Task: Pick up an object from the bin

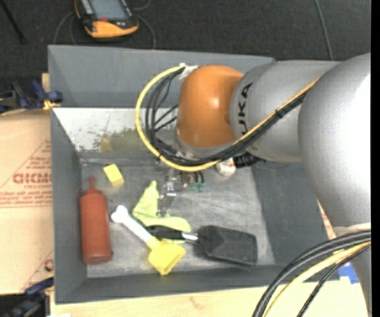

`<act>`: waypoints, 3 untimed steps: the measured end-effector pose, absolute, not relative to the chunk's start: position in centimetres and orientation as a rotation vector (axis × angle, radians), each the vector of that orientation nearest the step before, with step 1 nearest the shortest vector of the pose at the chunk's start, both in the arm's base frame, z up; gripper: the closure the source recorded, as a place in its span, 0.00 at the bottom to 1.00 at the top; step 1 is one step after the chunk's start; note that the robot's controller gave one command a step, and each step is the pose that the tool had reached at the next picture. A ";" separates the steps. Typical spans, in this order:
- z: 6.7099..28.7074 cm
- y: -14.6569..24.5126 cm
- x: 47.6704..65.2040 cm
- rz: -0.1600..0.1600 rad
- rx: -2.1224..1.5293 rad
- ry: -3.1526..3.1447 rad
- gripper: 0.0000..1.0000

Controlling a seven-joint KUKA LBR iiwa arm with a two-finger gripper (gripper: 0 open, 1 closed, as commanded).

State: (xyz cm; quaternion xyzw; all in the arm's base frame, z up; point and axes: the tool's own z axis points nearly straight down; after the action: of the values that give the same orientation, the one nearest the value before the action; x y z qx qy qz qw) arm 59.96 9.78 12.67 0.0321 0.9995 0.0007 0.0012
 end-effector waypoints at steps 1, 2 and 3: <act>12.6 9.8 60.0 0.002 0.101 3.137 0.00; 15.9 10.9 60.0 -0.002 -0.090 3.140 0.00; 13.5 11.5 59.7 0.000 -0.358 3.110 0.00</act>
Offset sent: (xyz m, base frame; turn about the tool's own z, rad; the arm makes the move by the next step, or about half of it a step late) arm 0.0019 0.0236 0.0747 -0.3063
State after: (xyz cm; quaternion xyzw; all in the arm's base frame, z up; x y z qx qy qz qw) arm 59.67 11.53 13.50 -0.1142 0.9934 0.0001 0.0054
